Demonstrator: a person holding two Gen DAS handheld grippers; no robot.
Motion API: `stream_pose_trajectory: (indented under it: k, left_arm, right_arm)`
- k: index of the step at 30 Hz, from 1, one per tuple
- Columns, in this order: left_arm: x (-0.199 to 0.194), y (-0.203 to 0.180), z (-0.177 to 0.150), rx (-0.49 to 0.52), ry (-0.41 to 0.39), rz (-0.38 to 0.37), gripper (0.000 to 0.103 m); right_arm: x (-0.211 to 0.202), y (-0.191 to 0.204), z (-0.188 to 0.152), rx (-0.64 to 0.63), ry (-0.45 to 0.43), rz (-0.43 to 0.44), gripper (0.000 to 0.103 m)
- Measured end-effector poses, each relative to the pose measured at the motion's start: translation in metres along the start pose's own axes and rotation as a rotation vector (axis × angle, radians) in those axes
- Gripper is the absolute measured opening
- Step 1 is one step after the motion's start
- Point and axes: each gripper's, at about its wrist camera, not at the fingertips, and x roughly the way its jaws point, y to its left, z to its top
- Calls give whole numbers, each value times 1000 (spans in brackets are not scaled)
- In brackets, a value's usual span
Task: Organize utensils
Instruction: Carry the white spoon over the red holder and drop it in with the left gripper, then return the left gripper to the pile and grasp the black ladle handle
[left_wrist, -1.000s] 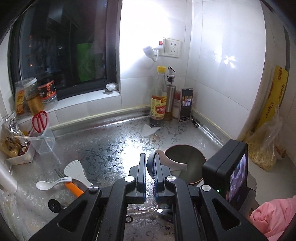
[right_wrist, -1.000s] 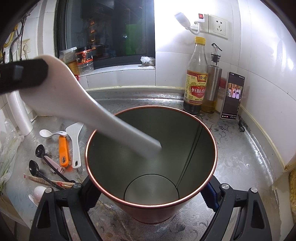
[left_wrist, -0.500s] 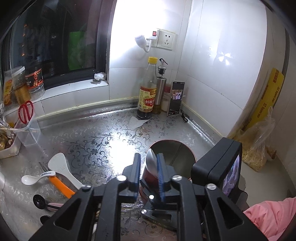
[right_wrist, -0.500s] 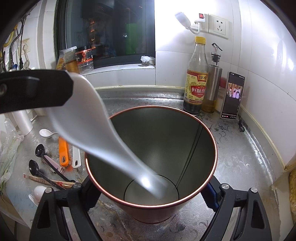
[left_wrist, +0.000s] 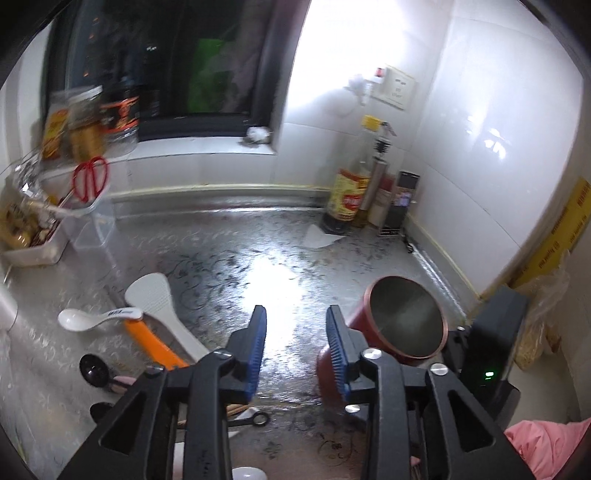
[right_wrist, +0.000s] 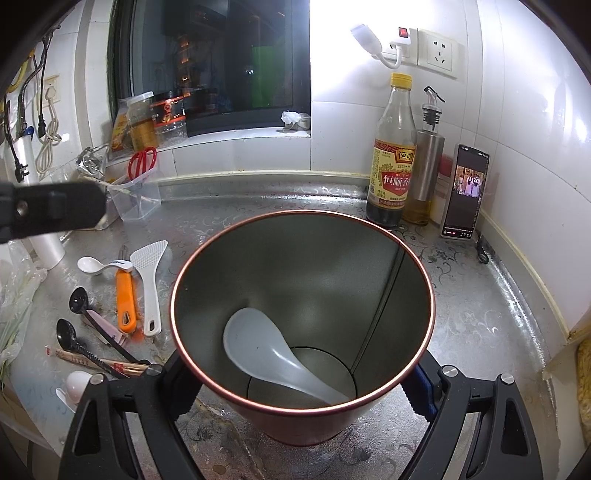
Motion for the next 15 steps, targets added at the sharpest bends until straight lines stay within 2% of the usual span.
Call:
stream_pose_trajectory:
  k: [4, 6, 10, 12, 15]
  left_arm:
    - [-3, 26, -1, -71, -2, 55, 44]
    - [-6, 42, -2, -118, -6, 90, 56]
    - [-13, 73, -5, -200, -19, 163, 58]
    - [-16, 90, -9, -250, -22, 205, 67]
    - [-21, 113, -15, -322, -25, 266, 71]
  right_arm:
    - [0, 0, 0, 0, 0, 0, 91]
    - [1, 0, 1, 0, 0, 0, 91]
    - [1, 0, 1, 1, 1, 0, 91]
    - [1, 0, 1, 1, 1, 0, 91]
    - [1, 0, 1, 1, 1, 0, 91]
